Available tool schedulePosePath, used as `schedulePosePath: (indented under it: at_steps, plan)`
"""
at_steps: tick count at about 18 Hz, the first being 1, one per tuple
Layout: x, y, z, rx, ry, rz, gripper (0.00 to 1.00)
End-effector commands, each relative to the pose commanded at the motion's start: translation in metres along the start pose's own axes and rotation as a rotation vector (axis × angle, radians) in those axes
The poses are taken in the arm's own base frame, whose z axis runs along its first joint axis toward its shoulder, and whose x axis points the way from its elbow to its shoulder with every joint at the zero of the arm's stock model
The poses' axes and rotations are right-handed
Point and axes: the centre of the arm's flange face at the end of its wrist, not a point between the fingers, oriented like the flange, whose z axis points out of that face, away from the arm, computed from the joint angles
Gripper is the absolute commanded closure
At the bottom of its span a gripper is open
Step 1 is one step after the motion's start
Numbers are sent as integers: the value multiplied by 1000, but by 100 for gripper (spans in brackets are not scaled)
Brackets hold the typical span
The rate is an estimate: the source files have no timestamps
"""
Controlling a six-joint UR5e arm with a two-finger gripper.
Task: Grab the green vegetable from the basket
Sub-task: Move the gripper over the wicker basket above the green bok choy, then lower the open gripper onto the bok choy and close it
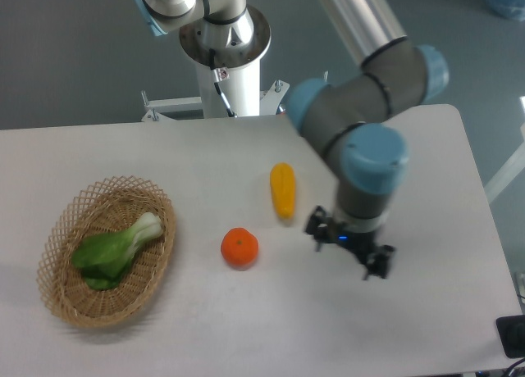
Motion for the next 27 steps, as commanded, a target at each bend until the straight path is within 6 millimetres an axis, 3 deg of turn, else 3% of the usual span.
schedulePosePath:
  at_steps: [2,10,15,18,21,27]
  plan:
    - [24,-20,-4,1,3,18,0]
    - [128,-60,-10,1,28,32,0]
    - [184,-83,-5,-11,46,1,0]
    - [213,-89,9,-35,70,2,0]
    - [233,-89,28,-66,92,-1,0]
    - [247,-103,64,-74,92,-30,0]
